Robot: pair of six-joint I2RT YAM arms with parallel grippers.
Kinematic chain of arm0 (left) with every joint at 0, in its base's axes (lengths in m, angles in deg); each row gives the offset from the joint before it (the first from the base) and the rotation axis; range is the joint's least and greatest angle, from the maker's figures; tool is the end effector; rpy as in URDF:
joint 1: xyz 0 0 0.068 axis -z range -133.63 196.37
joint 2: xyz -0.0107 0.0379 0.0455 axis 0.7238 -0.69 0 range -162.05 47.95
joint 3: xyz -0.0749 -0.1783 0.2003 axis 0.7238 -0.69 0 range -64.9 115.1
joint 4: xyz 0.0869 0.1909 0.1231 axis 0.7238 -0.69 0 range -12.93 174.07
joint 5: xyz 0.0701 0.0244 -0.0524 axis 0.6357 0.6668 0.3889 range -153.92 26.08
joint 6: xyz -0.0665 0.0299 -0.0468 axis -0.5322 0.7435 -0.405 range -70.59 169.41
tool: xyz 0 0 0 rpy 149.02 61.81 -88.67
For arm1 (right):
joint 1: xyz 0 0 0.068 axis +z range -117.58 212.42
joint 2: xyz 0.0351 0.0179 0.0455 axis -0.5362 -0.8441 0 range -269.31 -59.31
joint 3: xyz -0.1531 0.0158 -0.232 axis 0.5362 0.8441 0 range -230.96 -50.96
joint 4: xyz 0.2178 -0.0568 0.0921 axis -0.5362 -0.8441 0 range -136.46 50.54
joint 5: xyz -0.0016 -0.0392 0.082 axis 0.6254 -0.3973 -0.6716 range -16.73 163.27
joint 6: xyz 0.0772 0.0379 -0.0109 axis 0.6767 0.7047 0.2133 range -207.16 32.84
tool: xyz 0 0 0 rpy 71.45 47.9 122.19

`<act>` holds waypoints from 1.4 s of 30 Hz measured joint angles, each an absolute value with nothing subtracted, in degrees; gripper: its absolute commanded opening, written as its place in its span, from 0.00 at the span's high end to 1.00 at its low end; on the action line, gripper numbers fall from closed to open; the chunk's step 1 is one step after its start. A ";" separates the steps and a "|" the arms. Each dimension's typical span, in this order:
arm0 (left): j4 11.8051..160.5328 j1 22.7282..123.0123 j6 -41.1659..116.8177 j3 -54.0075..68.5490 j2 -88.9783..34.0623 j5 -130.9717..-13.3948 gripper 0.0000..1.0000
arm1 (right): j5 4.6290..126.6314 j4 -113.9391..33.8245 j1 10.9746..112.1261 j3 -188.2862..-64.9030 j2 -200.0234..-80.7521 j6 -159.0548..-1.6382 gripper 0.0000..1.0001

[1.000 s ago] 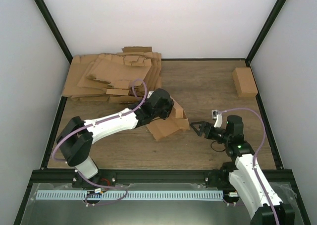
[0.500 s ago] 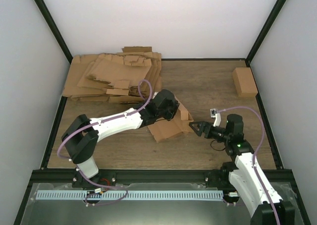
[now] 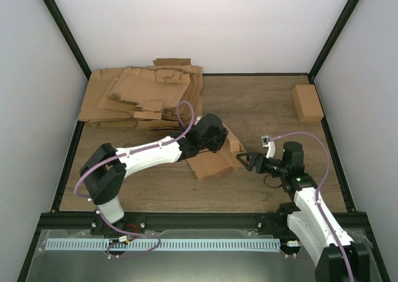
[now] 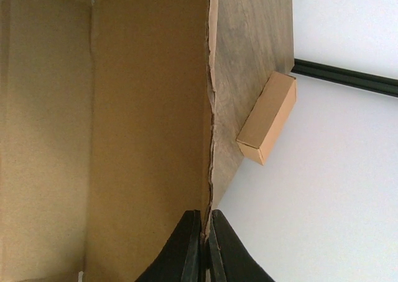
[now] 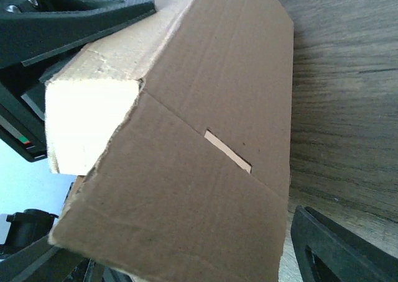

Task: Fold the paper box

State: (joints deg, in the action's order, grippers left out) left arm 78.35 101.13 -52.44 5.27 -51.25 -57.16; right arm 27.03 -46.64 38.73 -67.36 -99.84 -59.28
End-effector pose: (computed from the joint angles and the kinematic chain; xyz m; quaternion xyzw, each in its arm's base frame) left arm 0.2454 -0.3318 0.2373 -0.3783 0.7999 -0.4427 0.1450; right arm 0.1466 0.0720 0.1854 -0.0390 0.8235 0.4597 0.3302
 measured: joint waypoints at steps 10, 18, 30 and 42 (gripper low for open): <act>80.62 102.16 -52.66 5.01 -51.25 -57.18 0.96 | 27.05 -48.37 38.84 -67.54 -99.95 -59.00 0.01; 82.00 103.14 -52.72 4.99 -51.56 -57.11 0.96 | 28.15 -49.35 38.84 -68.24 -96.47 -59.26 0.00; 83.62 103.21 -53.53 4.99 -51.64 -56.26 0.96 | 27.30 -49.55 39.04 -72.98 -105.39 -61.32 0.01; 83.53 104.02 -53.46 4.75 -51.66 -56.72 0.96 | 26.18 -50.16 39.06 -73.83 -100.82 -61.88 0.00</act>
